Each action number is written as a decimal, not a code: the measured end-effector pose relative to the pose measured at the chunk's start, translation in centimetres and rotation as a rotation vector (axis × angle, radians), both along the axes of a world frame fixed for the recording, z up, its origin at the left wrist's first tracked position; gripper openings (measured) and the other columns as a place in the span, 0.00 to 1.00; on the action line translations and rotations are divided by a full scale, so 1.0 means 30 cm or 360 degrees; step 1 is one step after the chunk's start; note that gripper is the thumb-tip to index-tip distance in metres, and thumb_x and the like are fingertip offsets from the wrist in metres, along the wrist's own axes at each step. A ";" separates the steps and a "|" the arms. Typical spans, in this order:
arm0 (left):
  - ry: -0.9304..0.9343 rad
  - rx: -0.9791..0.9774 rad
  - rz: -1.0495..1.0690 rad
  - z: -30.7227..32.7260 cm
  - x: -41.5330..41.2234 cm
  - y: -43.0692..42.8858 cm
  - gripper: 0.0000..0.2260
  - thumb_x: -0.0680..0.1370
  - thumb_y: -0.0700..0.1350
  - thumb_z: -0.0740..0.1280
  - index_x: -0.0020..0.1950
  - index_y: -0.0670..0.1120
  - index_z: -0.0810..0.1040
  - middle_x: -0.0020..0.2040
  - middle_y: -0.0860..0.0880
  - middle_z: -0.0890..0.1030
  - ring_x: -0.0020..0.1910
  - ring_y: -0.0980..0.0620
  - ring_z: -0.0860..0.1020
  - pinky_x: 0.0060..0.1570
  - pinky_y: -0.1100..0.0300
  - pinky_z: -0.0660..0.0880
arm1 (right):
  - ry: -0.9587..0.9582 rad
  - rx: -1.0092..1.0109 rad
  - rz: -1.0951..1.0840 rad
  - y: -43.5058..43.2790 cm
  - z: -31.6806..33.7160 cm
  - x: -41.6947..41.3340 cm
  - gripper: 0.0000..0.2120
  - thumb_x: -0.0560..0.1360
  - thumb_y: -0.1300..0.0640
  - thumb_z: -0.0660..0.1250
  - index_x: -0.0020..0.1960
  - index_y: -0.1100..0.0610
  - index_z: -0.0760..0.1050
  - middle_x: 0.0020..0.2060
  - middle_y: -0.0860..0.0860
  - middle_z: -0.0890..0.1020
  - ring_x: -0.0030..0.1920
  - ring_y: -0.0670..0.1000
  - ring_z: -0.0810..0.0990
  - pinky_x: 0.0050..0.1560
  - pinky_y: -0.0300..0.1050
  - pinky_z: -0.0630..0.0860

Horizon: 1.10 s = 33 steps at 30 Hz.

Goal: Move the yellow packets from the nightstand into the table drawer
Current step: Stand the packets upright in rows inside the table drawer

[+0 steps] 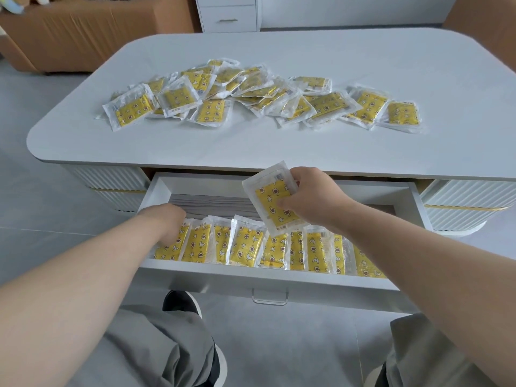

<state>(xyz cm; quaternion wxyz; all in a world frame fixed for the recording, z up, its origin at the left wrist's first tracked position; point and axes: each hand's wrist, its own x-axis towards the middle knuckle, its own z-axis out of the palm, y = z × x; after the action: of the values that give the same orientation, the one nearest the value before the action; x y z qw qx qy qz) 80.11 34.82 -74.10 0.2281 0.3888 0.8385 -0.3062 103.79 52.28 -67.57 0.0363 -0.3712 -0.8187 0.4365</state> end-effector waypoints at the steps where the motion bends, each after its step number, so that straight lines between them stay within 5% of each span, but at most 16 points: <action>1: -0.0027 0.0011 0.0015 0.006 0.002 0.008 0.23 0.74 0.38 0.68 0.69 0.49 0.73 0.58 0.51 0.78 0.55 0.51 0.79 0.47 0.59 0.79 | 0.0006 -0.0003 -0.0011 0.000 -0.002 -0.001 0.09 0.74 0.61 0.70 0.54 0.55 0.79 0.47 0.52 0.84 0.45 0.53 0.84 0.41 0.47 0.84; 5: -0.0361 0.0292 0.0133 0.121 0.047 0.072 0.32 0.75 0.45 0.75 0.77 0.47 0.67 0.72 0.49 0.74 0.69 0.48 0.74 0.67 0.55 0.72 | 0.0071 -0.0158 -0.0091 0.002 -0.007 -0.008 0.07 0.77 0.60 0.71 0.54 0.53 0.80 0.45 0.50 0.85 0.42 0.50 0.84 0.35 0.41 0.79; 9: -0.1213 0.1079 0.0507 0.260 0.137 0.106 0.29 0.65 0.52 0.80 0.65 0.53 0.77 0.57 0.55 0.84 0.56 0.54 0.82 0.58 0.54 0.78 | 0.0175 -0.0523 -0.0061 -0.011 -0.018 -0.025 0.08 0.77 0.62 0.72 0.54 0.53 0.82 0.45 0.50 0.87 0.44 0.50 0.86 0.45 0.45 0.84; 14: -0.1462 0.1385 0.0676 0.260 0.186 0.135 0.15 0.70 0.39 0.78 0.54 0.44 0.80 0.47 0.45 0.87 0.48 0.47 0.86 0.49 0.56 0.82 | 0.0274 -0.0842 0.0041 -0.070 -0.065 -0.058 0.08 0.78 0.64 0.71 0.56 0.57 0.81 0.49 0.54 0.87 0.50 0.55 0.87 0.56 0.54 0.83; 17: -0.1331 0.1225 0.0717 0.208 0.122 0.115 0.13 0.68 0.38 0.79 0.48 0.42 0.80 0.46 0.41 0.86 0.47 0.40 0.85 0.50 0.48 0.82 | 0.0205 -0.0801 0.0089 -0.096 -0.077 -0.063 0.11 0.79 0.62 0.70 0.61 0.59 0.78 0.48 0.57 0.87 0.47 0.55 0.87 0.52 0.51 0.84; 19: -0.1107 0.1110 0.0772 0.158 0.053 0.082 0.12 0.69 0.39 0.80 0.48 0.43 0.80 0.44 0.44 0.85 0.42 0.45 0.84 0.44 0.53 0.81 | 0.0037 -0.0470 0.0176 -0.090 -0.079 -0.058 0.12 0.79 0.59 0.70 0.62 0.56 0.77 0.47 0.55 0.86 0.45 0.52 0.87 0.50 0.49 0.85; 23: -0.0717 0.0946 0.0928 0.033 -0.061 -0.003 0.26 0.68 0.42 0.82 0.62 0.42 0.78 0.57 0.43 0.82 0.47 0.46 0.82 0.38 0.57 0.79 | -0.0006 -0.0324 0.0178 -0.068 -0.070 -0.049 0.08 0.79 0.59 0.69 0.59 0.54 0.77 0.47 0.52 0.85 0.42 0.50 0.87 0.45 0.47 0.85; 25: -0.0601 0.0891 0.0855 -0.015 -0.073 -0.022 0.29 0.68 0.45 0.82 0.66 0.43 0.76 0.60 0.45 0.79 0.53 0.46 0.80 0.41 0.59 0.75 | 0.0026 -0.0340 0.0151 -0.061 -0.062 -0.049 0.06 0.79 0.61 0.67 0.56 0.54 0.78 0.46 0.52 0.86 0.42 0.52 0.87 0.44 0.48 0.85; 28: -0.0310 0.0797 0.0518 -0.042 -0.052 -0.026 0.23 0.70 0.51 0.80 0.59 0.49 0.75 0.58 0.50 0.77 0.52 0.49 0.75 0.45 0.59 0.71 | 0.0045 -0.0319 0.0126 -0.052 -0.057 -0.051 0.05 0.80 0.61 0.65 0.55 0.54 0.78 0.45 0.51 0.86 0.42 0.52 0.87 0.44 0.48 0.85; 33: -0.0062 0.0599 0.0409 -0.035 -0.023 -0.034 0.28 0.68 0.59 0.78 0.60 0.48 0.71 0.57 0.49 0.76 0.55 0.47 0.75 0.50 0.54 0.76 | 0.0076 -0.0300 0.0110 -0.040 -0.055 -0.057 0.04 0.81 0.60 0.65 0.53 0.54 0.78 0.44 0.51 0.86 0.42 0.53 0.87 0.44 0.48 0.85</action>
<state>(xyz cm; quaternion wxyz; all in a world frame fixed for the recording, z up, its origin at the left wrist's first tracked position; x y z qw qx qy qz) 79.42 33.81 -75.15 0.2048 0.3203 0.9189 -0.1053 102.07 51.08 -69.22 0.0058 -0.3341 -0.7852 0.5214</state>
